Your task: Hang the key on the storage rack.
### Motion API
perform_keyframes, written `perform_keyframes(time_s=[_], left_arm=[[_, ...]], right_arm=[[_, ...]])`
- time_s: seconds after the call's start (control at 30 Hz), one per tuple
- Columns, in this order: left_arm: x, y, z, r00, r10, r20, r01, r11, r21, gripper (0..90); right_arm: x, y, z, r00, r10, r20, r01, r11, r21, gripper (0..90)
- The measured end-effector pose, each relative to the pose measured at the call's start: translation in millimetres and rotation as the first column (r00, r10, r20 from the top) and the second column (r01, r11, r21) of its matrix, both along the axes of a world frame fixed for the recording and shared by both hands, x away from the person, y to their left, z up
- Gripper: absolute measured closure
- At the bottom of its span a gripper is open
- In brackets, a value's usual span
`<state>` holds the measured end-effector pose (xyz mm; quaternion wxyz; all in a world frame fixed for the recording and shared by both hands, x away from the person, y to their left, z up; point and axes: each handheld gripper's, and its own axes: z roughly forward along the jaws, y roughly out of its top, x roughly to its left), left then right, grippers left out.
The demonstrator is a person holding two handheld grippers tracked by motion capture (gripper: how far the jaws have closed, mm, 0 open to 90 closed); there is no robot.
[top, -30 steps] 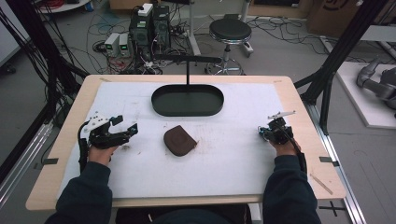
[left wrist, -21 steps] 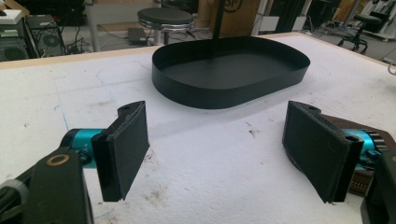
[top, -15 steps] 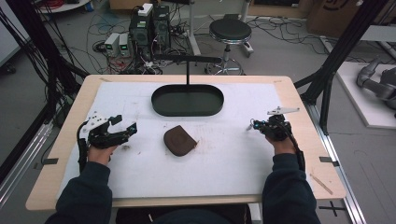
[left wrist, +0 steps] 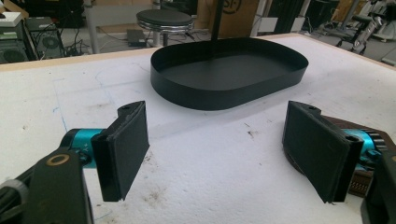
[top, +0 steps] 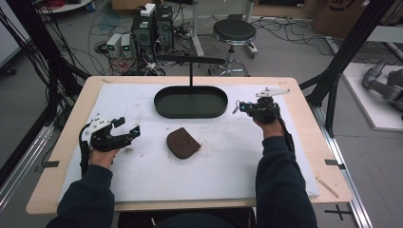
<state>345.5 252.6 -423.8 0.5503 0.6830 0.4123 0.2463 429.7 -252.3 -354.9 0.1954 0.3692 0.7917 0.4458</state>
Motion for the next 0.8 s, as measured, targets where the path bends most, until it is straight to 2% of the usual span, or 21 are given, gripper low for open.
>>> perform_keyframes(time_s=[0.07, 0.17, 0.2, 0.27, 0.3, 0.33, 0.37, 0.5, 0.57, 0.73, 0.77, 0.8], left_arm=[[-0.1, 0.0, 0.0, 1.0000, 0.000, 0.003, 0.000, 1.0000, -0.001, 22.6], [0.4, 0.4, -0.3, 1.0000, 0.001, 0.000, -0.001, 1.0000, -0.003, 22.6], [0.3, 0.5, -0.4, 1.0000, 0.001, -0.001, -0.001, 1.0000, -0.003, 22.6], [-0.1, 0.7, 0.0, 1.0000, -0.002, -0.002, 0.002, 1.0000, -0.002, 22.6], [-0.4, 0.6, 0.1, 1.0000, -0.002, 0.001, 0.002, 1.0000, -0.006, 22.6], [-0.5, 0.8, 0.3, 1.0000, -0.005, 0.001, 0.005, 1.0000, -0.004, 22.6], [-0.5, 0.8, 0.3, 1.0000, -0.005, 0.001, 0.005, 1.0000, -0.005, 22.6], [-0.4, 0.8, 0.1, 1.0000, -0.007, -0.004, 0.007, 0.9999, -0.009, 22.6], [-0.3, 0.4, 0.0, 1.0000, -0.007, -0.005, 0.007, 0.9999, -0.010, 22.6], [-0.8, 0.6, 0.4, 0.9999, -0.008, -0.007, 0.008, 0.9999, -0.014, 22.6], [-0.8, 0.7, 0.5, 0.9999, -0.008, -0.006, 0.008, 0.9998, -0.019, 22.6], [-0.6, 1.0, 0.4, 1.0000, -0.008, -0.005, 0.008, 0.9998, -0.019, 22.6]], right_arm=[[6.0, 3.9, 4.1, 0.9999, 0.007, 0.009, -0.007, 1.000, 0.002, 90.0], [27.0, 19.7, 19.4, 0.9986, 0.016, 0.050, -0.018, 0.999, 0.027, 90.0], [27.0, 19.7, 19.4, 0.9986, 0.016, 0.050, -0.018, 0.999, 0.027, 90.0], [37.4, 26.6, 25.4, 0.9989, 0.016, 0.045, -0.017, 0.999, 0.028, 90.0], [41.8, 29.6, 27.3, 0.9978, 0.016, 0.065, -0.017, 1.000, 0.020, 90.0], [50.5, 35.5, 31.9, 0.9984, 0.017, 0.054, -0.018, 1.000, 0.018, 89.9], [53.1, 38.5, 33.2, 0.9968, 0.017, 0.078, -0.018, 1.000, 0.014, 89.9], [58.6, 46.1, 35.6, 0.9941, 0.019, 0.107, -0.022, 0.999, 0.026, 89.9], [62.8, 52.2, 33.9, 0.9907, 0.018, 0.135, -0.019, 1.000, 0.011, 89.9], [71.8, 58.3, 35.3, 0.9918, -0.003, 0.128, 0.001, 1.000, 0.017, 89.9], [73.5, 61.5, 36.1, 0.9853, -0.008, 0.171, 0.005, 1.000, 0.022, 89.9], [73.5, 61.5, 36.1, 0.9853, -0.008, 0.171, 0.005, 1.000, 0.022, 89.9]])
